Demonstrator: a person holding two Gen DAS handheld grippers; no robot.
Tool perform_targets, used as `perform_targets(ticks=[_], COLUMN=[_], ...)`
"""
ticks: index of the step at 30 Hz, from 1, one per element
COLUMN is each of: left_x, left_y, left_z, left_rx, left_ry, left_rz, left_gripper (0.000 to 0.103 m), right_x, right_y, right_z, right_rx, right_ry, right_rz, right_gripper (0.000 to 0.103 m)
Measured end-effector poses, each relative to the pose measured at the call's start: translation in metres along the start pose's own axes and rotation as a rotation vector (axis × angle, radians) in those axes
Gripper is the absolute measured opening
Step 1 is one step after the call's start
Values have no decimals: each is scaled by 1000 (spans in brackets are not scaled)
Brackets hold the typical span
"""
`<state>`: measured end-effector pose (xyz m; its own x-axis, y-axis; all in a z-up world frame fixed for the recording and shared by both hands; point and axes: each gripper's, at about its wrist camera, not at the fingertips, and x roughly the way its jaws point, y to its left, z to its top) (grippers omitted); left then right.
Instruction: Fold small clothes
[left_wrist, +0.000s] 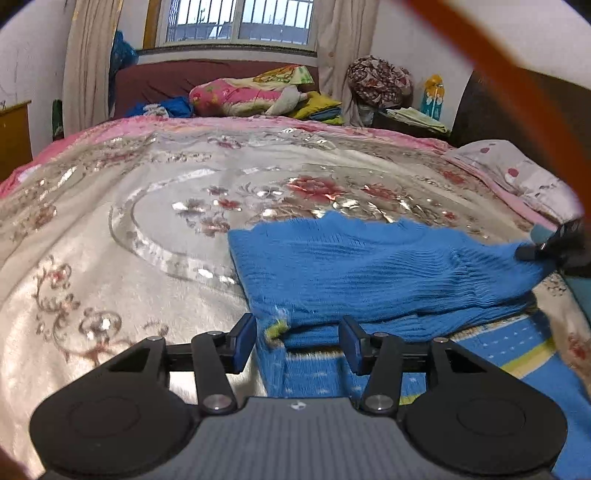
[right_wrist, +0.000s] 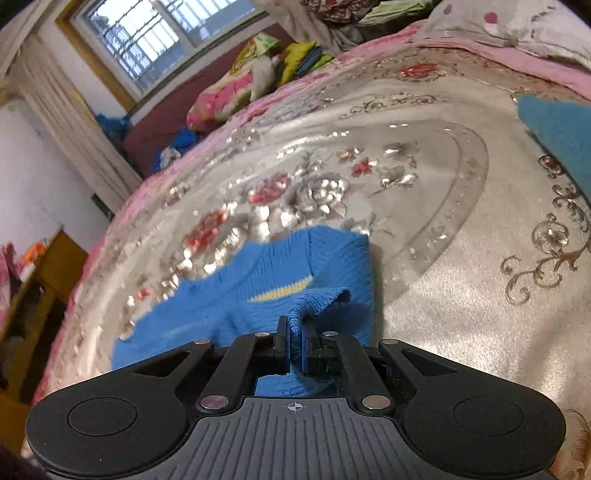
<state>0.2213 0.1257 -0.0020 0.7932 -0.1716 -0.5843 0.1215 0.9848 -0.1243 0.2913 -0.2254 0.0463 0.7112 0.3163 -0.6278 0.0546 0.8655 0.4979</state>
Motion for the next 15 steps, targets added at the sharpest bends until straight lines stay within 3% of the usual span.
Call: perform_targets(ticks=[9, 12, 15], left_x=[6, 10, 13], left_y=[-31, -40, -40], left_z=[-6, -11, -12], left_rx=[144, 228, 248], left_ry=[-49, -69, -73], left_rz=[16, 43, 63], left_gripper=[56, 60, 61], right_x=[-19, -21, -24], right_y=[30, 37, 37], right_z=[25, 30, 37], right_rx=[36, 43, 67], right_ry=[21, 19, 15], right_rz=[137, 149, 159], right_gripper=[6, 6, 6])
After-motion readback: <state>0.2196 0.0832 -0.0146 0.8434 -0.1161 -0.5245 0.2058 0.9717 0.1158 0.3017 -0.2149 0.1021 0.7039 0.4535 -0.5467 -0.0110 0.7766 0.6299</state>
